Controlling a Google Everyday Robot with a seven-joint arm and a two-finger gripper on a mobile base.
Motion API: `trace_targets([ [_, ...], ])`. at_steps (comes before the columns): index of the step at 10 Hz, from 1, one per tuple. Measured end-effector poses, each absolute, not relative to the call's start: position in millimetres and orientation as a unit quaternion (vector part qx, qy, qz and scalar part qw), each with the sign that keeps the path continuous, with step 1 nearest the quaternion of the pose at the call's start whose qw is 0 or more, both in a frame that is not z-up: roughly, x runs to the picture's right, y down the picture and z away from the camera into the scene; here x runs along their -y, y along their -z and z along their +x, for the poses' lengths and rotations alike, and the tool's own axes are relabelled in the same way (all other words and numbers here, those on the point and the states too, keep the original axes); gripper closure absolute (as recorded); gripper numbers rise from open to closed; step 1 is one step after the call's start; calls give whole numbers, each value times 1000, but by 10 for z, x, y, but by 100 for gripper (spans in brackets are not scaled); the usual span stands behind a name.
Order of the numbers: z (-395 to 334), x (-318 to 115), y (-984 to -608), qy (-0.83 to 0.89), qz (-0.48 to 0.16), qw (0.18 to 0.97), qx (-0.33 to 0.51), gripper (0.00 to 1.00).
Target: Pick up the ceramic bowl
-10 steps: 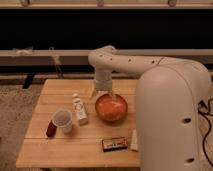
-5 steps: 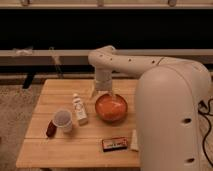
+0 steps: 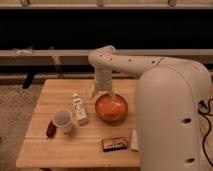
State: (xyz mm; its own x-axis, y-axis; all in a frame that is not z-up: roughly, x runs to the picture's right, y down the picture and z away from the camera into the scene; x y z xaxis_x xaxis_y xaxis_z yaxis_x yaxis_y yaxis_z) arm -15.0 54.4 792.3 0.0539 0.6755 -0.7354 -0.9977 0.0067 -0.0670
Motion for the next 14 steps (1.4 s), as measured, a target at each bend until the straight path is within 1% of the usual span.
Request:
trace_targets([
  [5,-114,-536,-7955,-638,-302,656,-266,20],
  [8,232,-520,-8315,-655,-288,643,-273,20],
  [9,523,-476,-8591,-666,-278,634,-278,20],
  [10,703,-500,-8729,-672,-273,627,-285,20],
  [12,1061,-569,-8942,-689,-258,610,-296,20],
  [14,1177,-629,-9075,-700,-252,598,-299,20],
])
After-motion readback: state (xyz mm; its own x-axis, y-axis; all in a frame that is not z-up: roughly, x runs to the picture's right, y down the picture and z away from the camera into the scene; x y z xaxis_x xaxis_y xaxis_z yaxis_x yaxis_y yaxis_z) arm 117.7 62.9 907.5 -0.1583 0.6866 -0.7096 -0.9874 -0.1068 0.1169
